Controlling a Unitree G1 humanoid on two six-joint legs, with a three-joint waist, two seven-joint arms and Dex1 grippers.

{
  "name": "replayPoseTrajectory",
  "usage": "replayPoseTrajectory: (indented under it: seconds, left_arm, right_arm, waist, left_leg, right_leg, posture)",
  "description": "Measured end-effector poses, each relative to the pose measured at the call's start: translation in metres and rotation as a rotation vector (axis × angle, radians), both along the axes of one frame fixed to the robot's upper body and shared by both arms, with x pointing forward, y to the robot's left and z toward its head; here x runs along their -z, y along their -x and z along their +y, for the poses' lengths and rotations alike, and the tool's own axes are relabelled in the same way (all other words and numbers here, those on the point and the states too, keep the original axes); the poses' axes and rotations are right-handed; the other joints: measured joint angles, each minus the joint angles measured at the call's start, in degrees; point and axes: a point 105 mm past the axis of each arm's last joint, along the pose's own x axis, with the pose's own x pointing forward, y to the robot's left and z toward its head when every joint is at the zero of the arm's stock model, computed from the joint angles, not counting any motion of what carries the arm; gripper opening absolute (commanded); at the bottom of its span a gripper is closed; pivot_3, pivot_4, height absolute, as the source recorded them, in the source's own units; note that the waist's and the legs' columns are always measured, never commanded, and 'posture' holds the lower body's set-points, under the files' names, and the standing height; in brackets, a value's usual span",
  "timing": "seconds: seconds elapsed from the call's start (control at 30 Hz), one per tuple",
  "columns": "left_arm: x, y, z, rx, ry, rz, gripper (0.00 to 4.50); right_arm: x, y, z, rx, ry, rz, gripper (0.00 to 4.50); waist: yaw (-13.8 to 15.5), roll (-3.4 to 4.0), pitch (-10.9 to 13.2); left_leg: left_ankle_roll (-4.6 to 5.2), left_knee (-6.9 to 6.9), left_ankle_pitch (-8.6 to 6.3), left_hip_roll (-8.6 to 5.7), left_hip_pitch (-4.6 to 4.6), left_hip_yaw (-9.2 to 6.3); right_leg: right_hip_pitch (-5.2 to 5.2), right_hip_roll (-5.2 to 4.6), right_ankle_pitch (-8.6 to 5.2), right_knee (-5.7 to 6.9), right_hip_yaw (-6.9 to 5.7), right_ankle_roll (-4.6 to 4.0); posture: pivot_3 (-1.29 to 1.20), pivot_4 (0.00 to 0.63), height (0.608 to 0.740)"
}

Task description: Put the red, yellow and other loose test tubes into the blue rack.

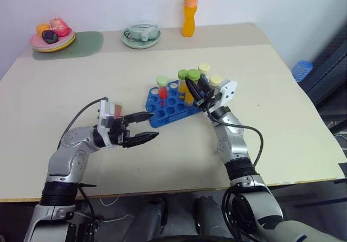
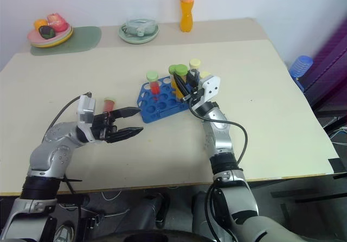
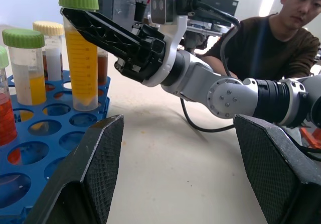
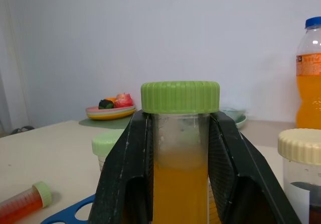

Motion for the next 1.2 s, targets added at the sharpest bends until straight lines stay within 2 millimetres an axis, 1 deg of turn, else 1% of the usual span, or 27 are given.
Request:
replayPoseTrajectory:
  seconds: [0.43,1.07,1.2]
  left_arm:
    - [-0.0003,0.0,0.0005,0.001,-0.004,-0.001,3.57]
    - [-0.0005,0.0004,0.0004,0.006,-0.004,-0.003,3.57]
    - [0.0001,0.0002,0.0007,0.0,-0.004,0.0,3.57]
  right_arm:
    - [0.0009,0.0007,-0.0075,0.019,0.019,-0.016,0.83]
    - [0.0056,0.0037,-0.0035,0.019,0.043,-0.036,0.83]
    - [0.0075,0.0043,-0.0013,0.018,0.054,-0.044,0.83]
  waist:
    - [0.1,0.0,0.0]
    - [0.0,0.01,0.0]
    - [0.0,0.0,0.0]
  left_leg:
    - [-0.01,0.0,0.0,0.01,0.02,0.0]
    - [-0.02,-0.01,0.0,0.03,0.13,0.0]
    - [-0.02,-0.07,-0.01,0.04,0.27,0.0]
  right_leg:
    - [0.0,0.02,0.01,0.0,0.02,-0.02]
    - [0.01,0.04,0.01,0.0,0.03,-0.02]
    - [0.05,0.04,0.01,-0.02,0.04,-0.02]
  posture:
    - [0.0,0.15,0.74]
    - [0.0,0.15,0.74]
    - [0.0,0.15,0.74]
